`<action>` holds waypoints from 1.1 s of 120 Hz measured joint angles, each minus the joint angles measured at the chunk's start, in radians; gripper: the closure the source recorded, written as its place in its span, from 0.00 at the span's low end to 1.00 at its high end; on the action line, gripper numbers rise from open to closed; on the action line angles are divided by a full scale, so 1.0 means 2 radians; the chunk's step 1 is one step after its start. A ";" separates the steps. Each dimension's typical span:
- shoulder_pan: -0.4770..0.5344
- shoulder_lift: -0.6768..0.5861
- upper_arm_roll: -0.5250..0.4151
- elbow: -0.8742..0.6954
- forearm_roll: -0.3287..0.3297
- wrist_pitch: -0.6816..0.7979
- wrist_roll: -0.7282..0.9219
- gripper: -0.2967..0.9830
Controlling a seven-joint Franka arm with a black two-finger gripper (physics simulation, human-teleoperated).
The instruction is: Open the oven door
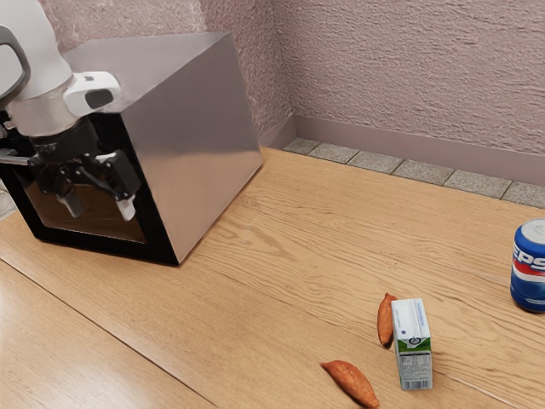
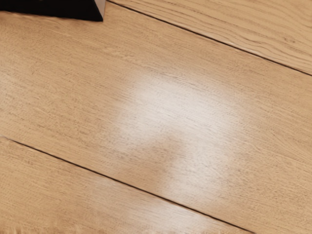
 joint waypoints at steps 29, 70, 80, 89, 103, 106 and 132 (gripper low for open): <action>0.084 -0.164 0.030 -0.141 0.010 0.004 -0.094 0.23; 0.130 -0.076 0.055 -0.131 -0.061 0.327 -0.288 0.23; 0.135 -0.040 0.057 -0.111 -0.066 0.368 -0.335 0.23; 0.137 -0.015 0.066 -0.094 -0.079 0.394 -0.380 0.23; 0.204 -0.036 0.030 -0.126 -0.090 0.424 -0.442 0.23; 0.212 -0.034 0.025 -0.129 -0.092 0.428 -0.453 0.23; 0.229 0.005 0.016 -0.133 -0.097 0.466 -0.535 0.23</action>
